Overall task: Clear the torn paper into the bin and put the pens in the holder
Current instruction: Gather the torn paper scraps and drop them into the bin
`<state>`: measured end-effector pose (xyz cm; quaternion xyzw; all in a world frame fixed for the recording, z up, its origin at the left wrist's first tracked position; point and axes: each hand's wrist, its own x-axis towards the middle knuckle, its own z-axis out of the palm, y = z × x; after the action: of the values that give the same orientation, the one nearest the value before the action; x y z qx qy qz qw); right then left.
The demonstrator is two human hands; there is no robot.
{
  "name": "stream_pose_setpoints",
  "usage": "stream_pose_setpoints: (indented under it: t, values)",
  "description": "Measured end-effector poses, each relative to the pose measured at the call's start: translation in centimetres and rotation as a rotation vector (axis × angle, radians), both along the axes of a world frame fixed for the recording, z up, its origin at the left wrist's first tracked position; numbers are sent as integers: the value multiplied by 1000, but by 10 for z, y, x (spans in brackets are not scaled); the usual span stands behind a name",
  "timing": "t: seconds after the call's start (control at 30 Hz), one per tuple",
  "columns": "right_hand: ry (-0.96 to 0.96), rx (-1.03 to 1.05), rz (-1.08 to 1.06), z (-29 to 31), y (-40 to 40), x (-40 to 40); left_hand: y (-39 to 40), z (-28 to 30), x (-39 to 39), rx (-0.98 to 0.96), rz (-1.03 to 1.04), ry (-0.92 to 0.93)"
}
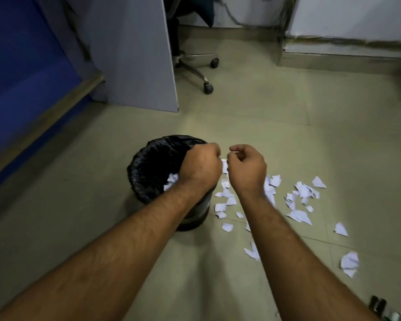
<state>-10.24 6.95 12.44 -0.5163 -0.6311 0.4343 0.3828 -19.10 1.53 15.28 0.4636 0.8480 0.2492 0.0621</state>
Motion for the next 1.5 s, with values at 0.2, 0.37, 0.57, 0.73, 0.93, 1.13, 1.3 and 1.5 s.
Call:
stream_pose_setpoints:
  t: [0.2, 0.37, 0.57, 0.73, 0.93, 1.13, 1.3, 1.5]
  values:
    - [-78, -134, -147, -65, 15, 101, 34, -49, 100, -229, -255, -35]
    - [-365, -228, -111, -168, -23, 207, 8, -168, 179, -496, -454, -105]
    - [-800, -111, -50, -237, -66, 284, -46, -260, 237, -554, -647, 207]
    - [-900, 39, 99, -249, -69, 286, -35, -267, 238, -413, -567, 413]
    - [-563, -67, -99, -241, -40, 294, -23, -261, 245, -260, -613, 352]
    - [-590, -146, -56, -242, -32, 315, -45, -278, 271, -249, -753, 299]
    - [-763, -220, -80, -245, -26, 321, -29, -282, 261, -291, -605, 294]
    - [-641, -190, -189, -241, -20, 309, -21, -278, 277, -204, -539, 231]
